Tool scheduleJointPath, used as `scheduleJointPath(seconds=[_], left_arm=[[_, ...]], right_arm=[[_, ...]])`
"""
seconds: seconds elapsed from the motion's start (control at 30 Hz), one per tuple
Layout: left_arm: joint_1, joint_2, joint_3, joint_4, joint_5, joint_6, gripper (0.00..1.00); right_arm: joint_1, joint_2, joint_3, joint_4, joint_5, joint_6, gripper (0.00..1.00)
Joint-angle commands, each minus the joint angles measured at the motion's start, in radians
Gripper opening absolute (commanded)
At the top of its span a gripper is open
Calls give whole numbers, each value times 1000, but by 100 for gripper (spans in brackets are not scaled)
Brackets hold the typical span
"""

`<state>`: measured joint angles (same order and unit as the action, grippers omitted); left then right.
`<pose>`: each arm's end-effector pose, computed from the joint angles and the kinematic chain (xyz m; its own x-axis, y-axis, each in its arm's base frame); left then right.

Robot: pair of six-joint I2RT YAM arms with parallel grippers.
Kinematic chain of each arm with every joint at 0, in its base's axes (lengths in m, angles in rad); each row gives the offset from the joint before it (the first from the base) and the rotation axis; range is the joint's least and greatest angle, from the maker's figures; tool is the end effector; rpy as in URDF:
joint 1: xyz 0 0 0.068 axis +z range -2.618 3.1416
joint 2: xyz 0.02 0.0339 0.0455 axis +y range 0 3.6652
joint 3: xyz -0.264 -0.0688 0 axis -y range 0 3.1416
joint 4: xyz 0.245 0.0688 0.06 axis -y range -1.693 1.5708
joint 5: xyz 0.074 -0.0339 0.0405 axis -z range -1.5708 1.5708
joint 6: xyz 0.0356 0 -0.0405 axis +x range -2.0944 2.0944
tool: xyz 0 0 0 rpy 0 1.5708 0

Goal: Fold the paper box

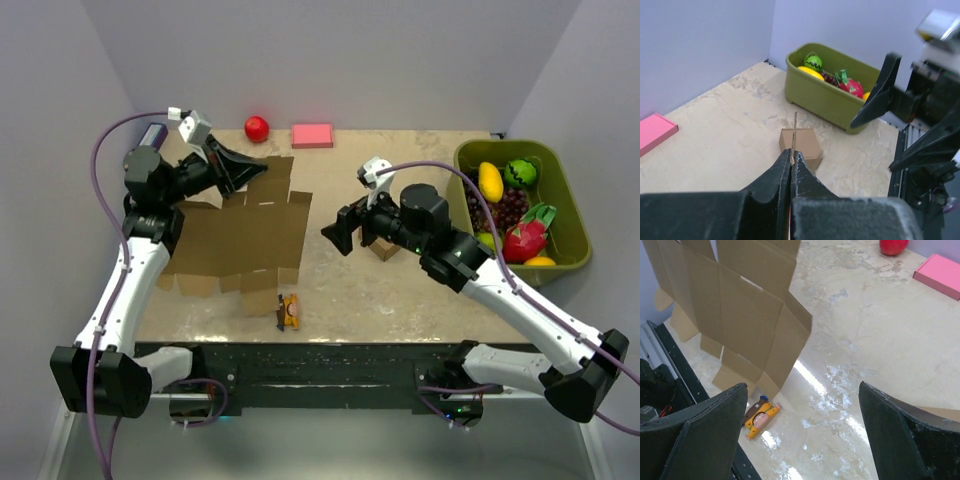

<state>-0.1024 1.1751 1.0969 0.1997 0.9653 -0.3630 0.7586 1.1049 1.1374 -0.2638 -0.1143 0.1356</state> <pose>0.2564 -0.0558 0.4092 -0.1962 -0.1830 -0.9633 0.8562 0.4469 -0.2593 0.1792 0.1755 0.3922 -0.2681 -0.0691 -0.9609 -0.7345 0.6601 0.1575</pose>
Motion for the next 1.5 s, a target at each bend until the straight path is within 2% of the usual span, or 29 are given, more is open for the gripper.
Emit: scheduleJointPath(seconds=[0.0, 0.2, 0.4, 0.6, 0.7, 0.8, 0.9, 0.93, 1.0, 1.1, 1.17, 1.2, 1.23, 1.27, 1.3, 1.33, 1.37, 1.4, 1.47], left_arm=[[41, -54, -17, 150, -28, -215, 0], [96, -69, -69, 314, 1, -415, 0], [102, -69, -110, 406, 6, -504, 0], [138, -52, -144, 512, 21, -599, 0], [144, -54, -144, 521, 23, -607, 0], [147, -55, -153, 509, 9, -593, 0], [150, -55, -173, 514, -5, -574, 0], [153, -51, -180, 515, -13, -568, 0], [156, -48, -199, 550, -14, -573, 0], [156, -51, -212, 572, -4, -568, 0], [156, -49, -209, 563, 13, -519, 0], [156, -51, -184, 464, 10, -474, 4], [156, -60, -157, 360, -14, -306, 12], [155, -68, -90, 233, -61, -206, 24], [152, -87, -65, 29, -161, -115, 49], [142, -101, -43, -41, -215, 20, 58], [138, -117, -17, -136, -268, 73, 65], [129, -147, -9, -164, -366, 111, 74], [112, -169, 9, -198, -431, 202, 80]], right_arm=[[-10, 9, -83, 185, -19, 44, 95], [-15, 39, -142, 354, -117, 64, 95], [-15, 93, -169, 503, -238, 128, 95], [-13, 179, -165, 560, -263, 145, 92], [-15, 205, -154, 567, -297, 154, 86], [-15, 217, -172, 639, -373, 205, 75], [-15, 249, -211, 765, -427, 303, 53], [-13, 259, -215, 788, -438, 323, 39], [-13, 283, -217, 807, -440, 348, 26], [-13, 283, -215, 801, -427, 345, 3], [-15, 273, -193, 731, -414, 306, 0], [-15, 265, -176, 685, -382, 282, 0], [-15, 247, -157, 631, -354, 251, 0], [-15, 236, -118, 521, -317, 198, 0], [-15, 227, -99, 473, -283, 171, 0], [-16, 224, -78, 421, -233, 142, 0], [-18, 223, -27, 322, -213, 83, 0], [-18, 227, -2, 277, -200, 59, 0], [-24, 249, 72, 160, -176, 3, 0]])
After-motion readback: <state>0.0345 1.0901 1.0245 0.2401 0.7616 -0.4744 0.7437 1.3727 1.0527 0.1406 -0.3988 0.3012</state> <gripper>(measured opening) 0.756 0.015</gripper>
